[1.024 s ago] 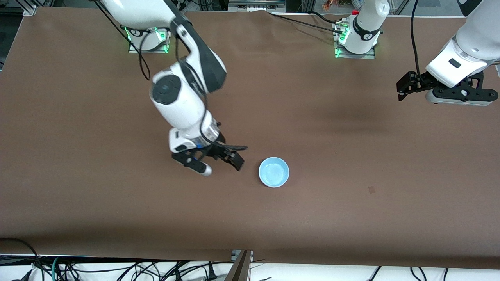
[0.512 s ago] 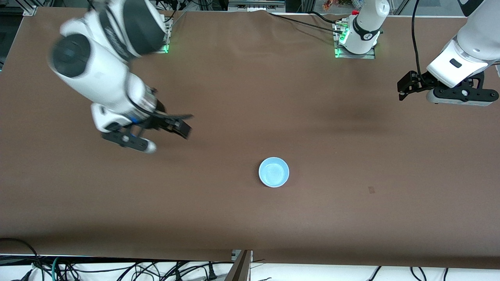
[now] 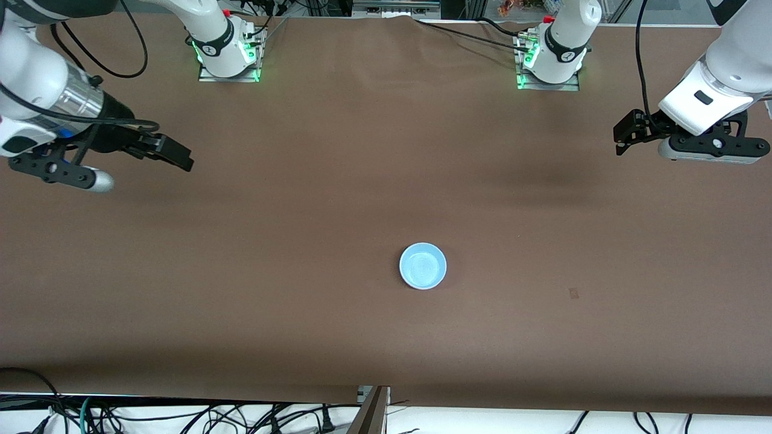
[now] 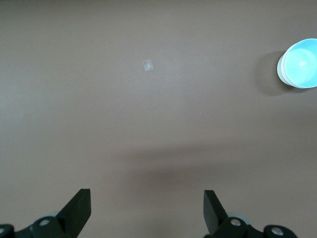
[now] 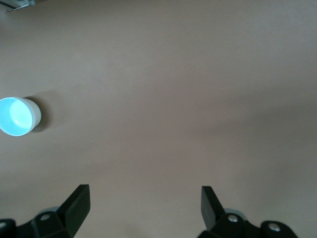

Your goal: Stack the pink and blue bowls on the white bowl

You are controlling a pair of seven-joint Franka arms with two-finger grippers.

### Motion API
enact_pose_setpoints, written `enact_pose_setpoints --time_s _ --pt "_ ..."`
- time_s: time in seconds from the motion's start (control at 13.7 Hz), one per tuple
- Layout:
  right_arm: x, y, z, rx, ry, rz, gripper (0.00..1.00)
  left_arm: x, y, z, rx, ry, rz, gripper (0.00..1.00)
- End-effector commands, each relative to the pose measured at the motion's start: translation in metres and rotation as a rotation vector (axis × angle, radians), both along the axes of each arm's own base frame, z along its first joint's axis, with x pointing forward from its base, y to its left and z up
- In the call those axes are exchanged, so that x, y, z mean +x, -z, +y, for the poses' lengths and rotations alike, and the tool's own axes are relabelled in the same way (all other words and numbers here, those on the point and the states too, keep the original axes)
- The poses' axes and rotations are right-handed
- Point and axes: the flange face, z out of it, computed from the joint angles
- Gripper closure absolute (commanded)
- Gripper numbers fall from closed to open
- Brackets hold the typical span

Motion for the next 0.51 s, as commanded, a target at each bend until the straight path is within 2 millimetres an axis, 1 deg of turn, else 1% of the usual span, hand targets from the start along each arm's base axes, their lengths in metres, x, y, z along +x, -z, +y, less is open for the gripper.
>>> enact_pose_setpoints --time_s 0.0,0.07,0.15,0.22,0.44 --pt "-0.012 0.014 -0.044 -0.004 -0.005 0.026 0.01 0.003 -0.006 0.001 -0.016 0.019 0.008 0.0" --pt "-0.016 0.019 -0.046 0.01 -0.059 0.029 0.01 0.003 -0.006 0.001 -0.016 0.019 0.008 0.0" --pt "-0.024 0.018 -0.055 0.022 -0.11 0.027 0.01 0.003 -0.006 0.001 -0.016 0.019 0.008 0.0" --pt "-0.031 0.022 -0.064 0.021 -0.145 0.034 0.01 0.003 -0.006 0.001 -0.016 0.019 0.008 0.0" --pt "-0.049 0.038 -0.057 -0.01 -0.239 0.015 0.01 0.003 -0.006 0.001 -0.016 0.019 0.008 0.0"
